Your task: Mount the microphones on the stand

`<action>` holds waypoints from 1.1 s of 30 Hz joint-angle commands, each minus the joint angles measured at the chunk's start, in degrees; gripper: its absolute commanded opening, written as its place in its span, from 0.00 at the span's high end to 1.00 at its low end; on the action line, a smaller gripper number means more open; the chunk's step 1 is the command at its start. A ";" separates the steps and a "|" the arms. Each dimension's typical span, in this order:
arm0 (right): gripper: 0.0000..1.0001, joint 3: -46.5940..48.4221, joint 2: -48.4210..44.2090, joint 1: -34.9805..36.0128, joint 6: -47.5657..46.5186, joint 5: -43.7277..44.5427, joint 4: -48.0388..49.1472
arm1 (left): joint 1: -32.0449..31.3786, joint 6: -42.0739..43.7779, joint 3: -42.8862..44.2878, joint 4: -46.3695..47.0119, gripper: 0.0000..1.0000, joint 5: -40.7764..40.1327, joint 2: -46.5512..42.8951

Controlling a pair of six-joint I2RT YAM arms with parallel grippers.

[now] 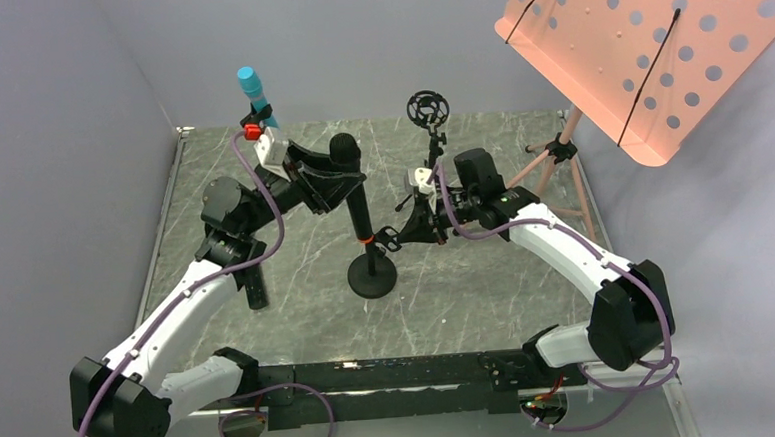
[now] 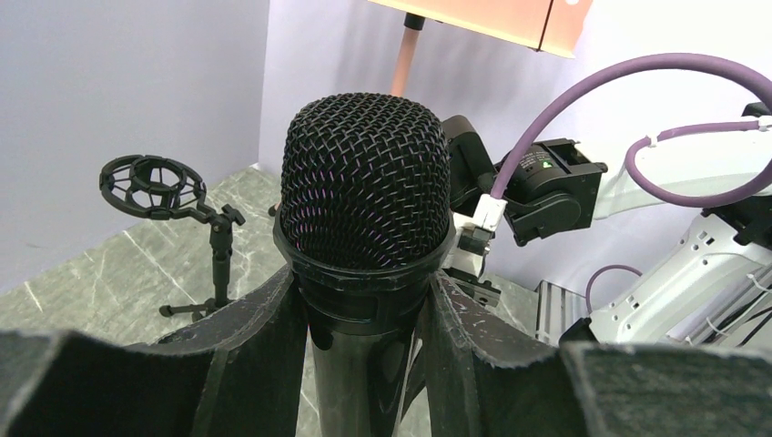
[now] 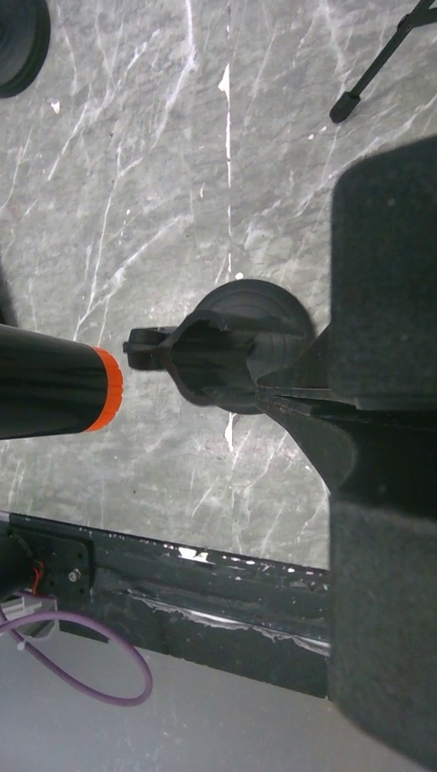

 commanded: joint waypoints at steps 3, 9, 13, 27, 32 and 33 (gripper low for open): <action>0.99 -0.33 -1.34 -0.85 -1.51 -0.98 1.45 | -1.54 0.71 4.14 5.65 1.00 -1.56 0.88; 1.00 -0.41 -0.13 -0.70 -0.09 0.11 2.90 | -2.65 0.57 4.32 6.61 1.00 -2.66 1.92; 0.99 -1.74 0.09 -0.15 1.38 0.89 5.38 | -3.58 0.12 4.00 8.11 1.00 -3.75 2.90; 0.84 -4.13 0.74 1.56 2.23 2.69 9.09 | -4.59 -2.00 -1.78 14.08 1.00 -9.75 2.96; 0.75 -4.36 0.47 1.60 1.48 2.51 8.63 | -4.86 -3.39 -4.45 16.56 1.00 -11.24 2.10; 0.73 -4.36 0.41 1.56 1.36 2.51 8.55 | -4.82 -3.67 -4.97 17.06 1.00 -11.51 2.03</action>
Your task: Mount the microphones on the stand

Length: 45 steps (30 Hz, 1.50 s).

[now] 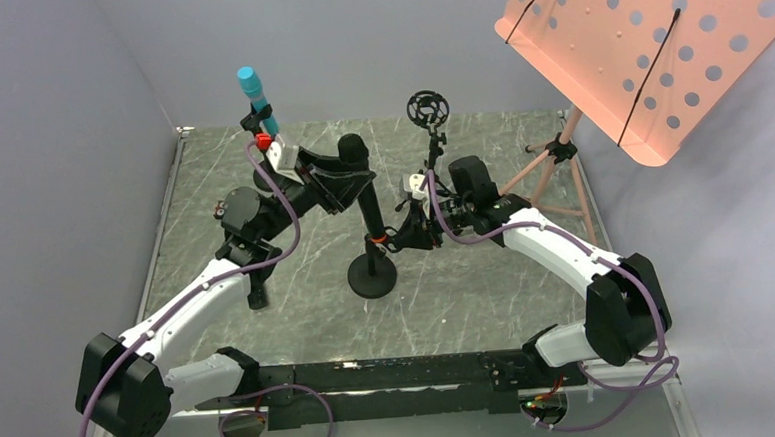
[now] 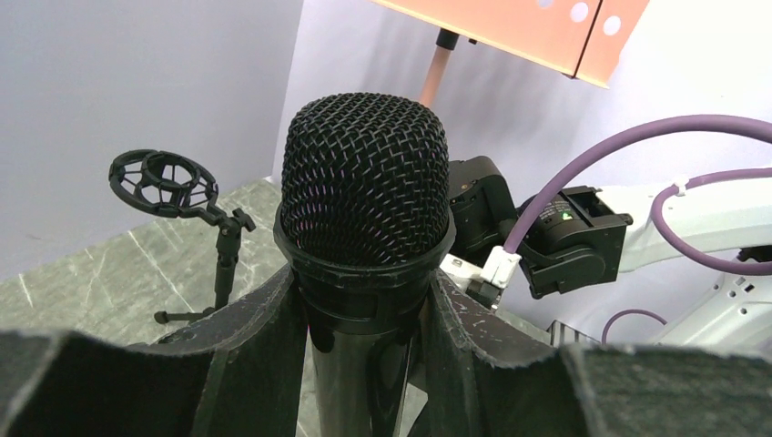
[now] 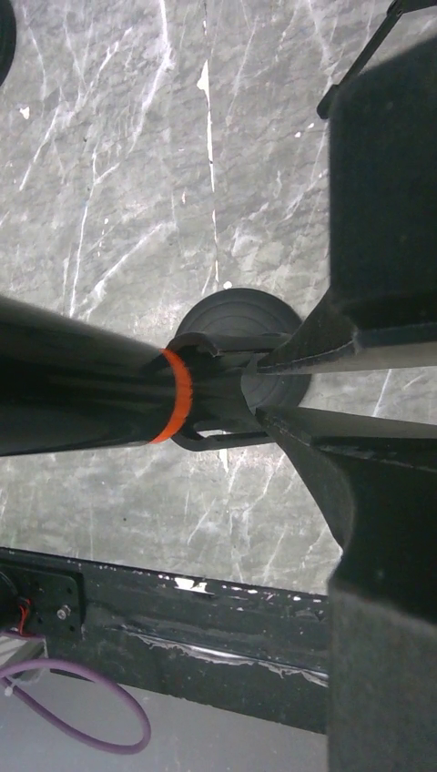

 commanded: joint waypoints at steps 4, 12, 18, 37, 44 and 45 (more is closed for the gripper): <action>0.66 -0.67 -1.12 0.26 -1.47 -1.44 1.48 | -0.80 -3.64 -2.69 9.81 1.00 -2.77 -2.55; 0.62 -0.99 -1.91 0.25 -1.88 -3.27 1.27 | -1.64 -3.03 -3.33 10.11 1.00 -4.40 -2.98; 0.59 -1.30 -2.03 0.24 -1.46 -3.60 1.72 | -2.31 -3.21 -3.55 11.52 1.00 -5.57 -1.97; 0.56 -1.55 -1.82 0.20 -0.29 -4.56 2.42 | -3.39 -4.49 -9.23 17.64 1.00 -9.13 -0.22; 0.55 -1.57 -1.76 0.24 -0.27 -4.73 2.42 | -3.40 -5.45 -10.27 20.91 1.00 -11.22 1.21; 0.55 -1.57 -1.74 0.22 -0.29 -4.74 2.34 | -3.32 -5.68 -10.27 21.41 1.00 -11.36 1.60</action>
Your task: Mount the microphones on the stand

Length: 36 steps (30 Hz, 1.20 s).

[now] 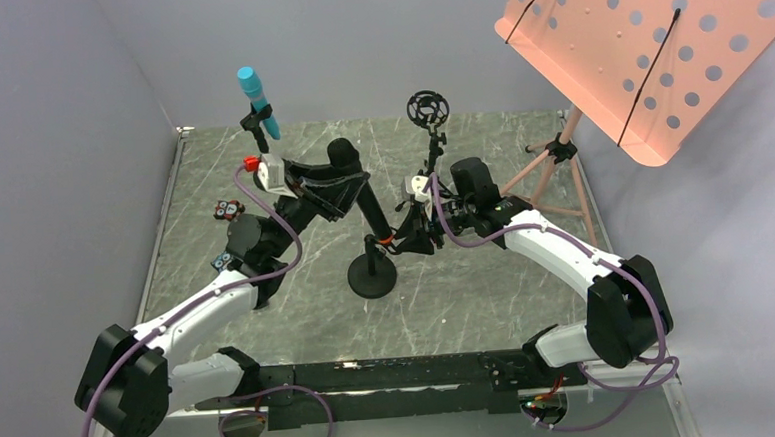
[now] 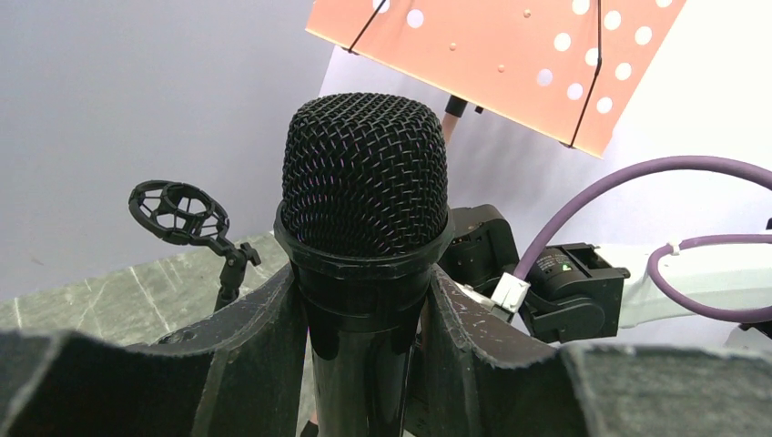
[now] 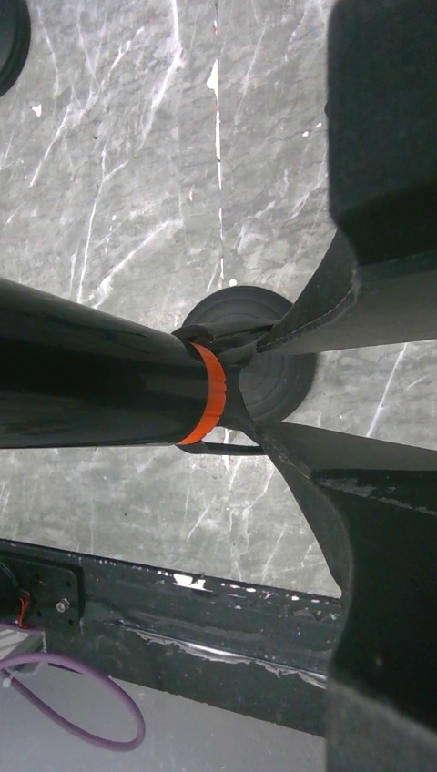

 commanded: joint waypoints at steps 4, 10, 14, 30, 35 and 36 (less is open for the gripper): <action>0.55 -0.37 -1.13 0.43 0.50 -3.32 1.14 | -0.58 -2.22 -0.73 6.45 1.00 -0.58 3.18; 0.54 -0.45 -1.16 0.44 0.63 -3.41 1.24 | -0.82 -1.53 -2.47 8.35 1.00 0.00 3.92; 0.53 -0.45 -1.15 0.42 0.65 -3.45 1.24 | -0.84 -2.05 -4.16 10.74 1.00 -0.46 4.26; 0.50 -0.63 -1.13 0.43 0.49 -3.69 1.15 | -0.86 -3.01 -8.17 17.64 1.00 -2.35 5.55; 0.49 -0.63 -1.13 0.43 0.59 -3.79 1.20 | -1.15 -1.61 -7.65 17.62 1.00 -2.17 5.93; 0.49 -0.63 -1.18 0.43 0.59 -3.83 1.16 | -1.29 -1.33 -7.76 17.70 1.00 -1.89 6.06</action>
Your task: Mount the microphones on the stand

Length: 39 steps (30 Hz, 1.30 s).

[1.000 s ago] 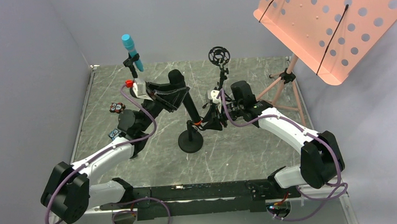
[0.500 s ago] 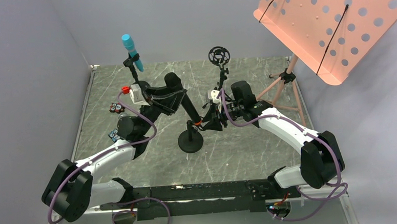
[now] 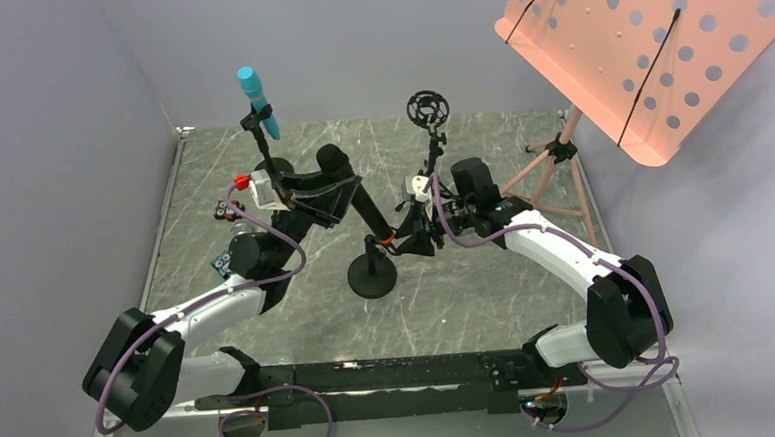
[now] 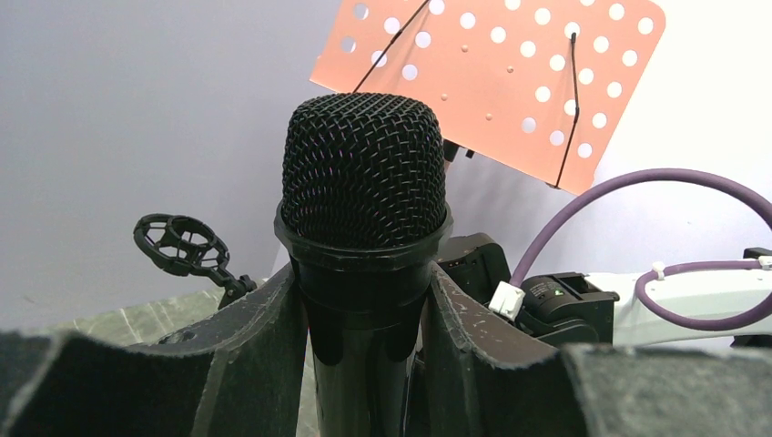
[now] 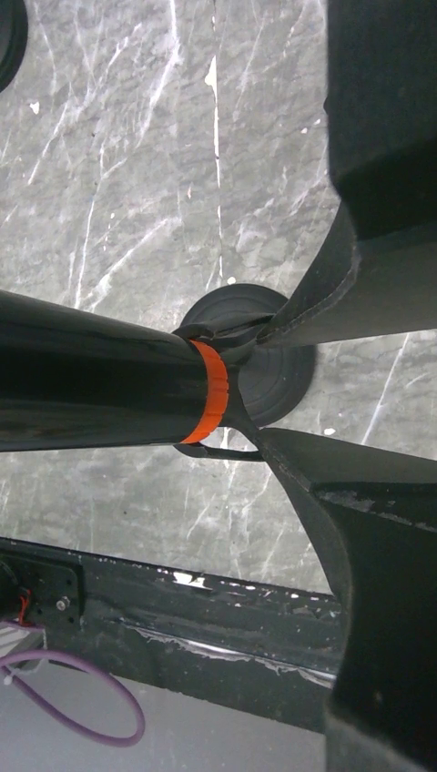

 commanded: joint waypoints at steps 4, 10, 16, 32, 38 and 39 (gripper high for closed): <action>0.48 -0.41 -1.13 0.56 0.55 -3.67 1.07 | -1.62 3.25 -2.26 -0.45 1.00 3.28 1.73; 0.47 -0.41 -1.07 0.58 0.39 -3.76 0.98 | -1.99 3.78 -4.08 1.44 1.00 4.03 2.60; 0.46 -0.30 -1.28 0.56 0.04 -3.58 0.67 | -2.04 3.35 -4.39 1.67 1.00 5.81 3.46; 0.37 3.10 -1.71 -2.54 -9.44 -3.88 -10.04 | -2.05 6.54 -6.28 -3.31 1.00 9.80 4.49; 0.35 3.27 -2.52 -3.74 -10.03 -4.25 -10.73 | -2.07 5.94 -6.43 -2.81 1.00 11.01 7.17; 0.35 3.42 -2.39 -3.79 -10.32 -4.22 -11.04 | -2.04 6.07 -6.20 -3.68 1.00 11.33 7.26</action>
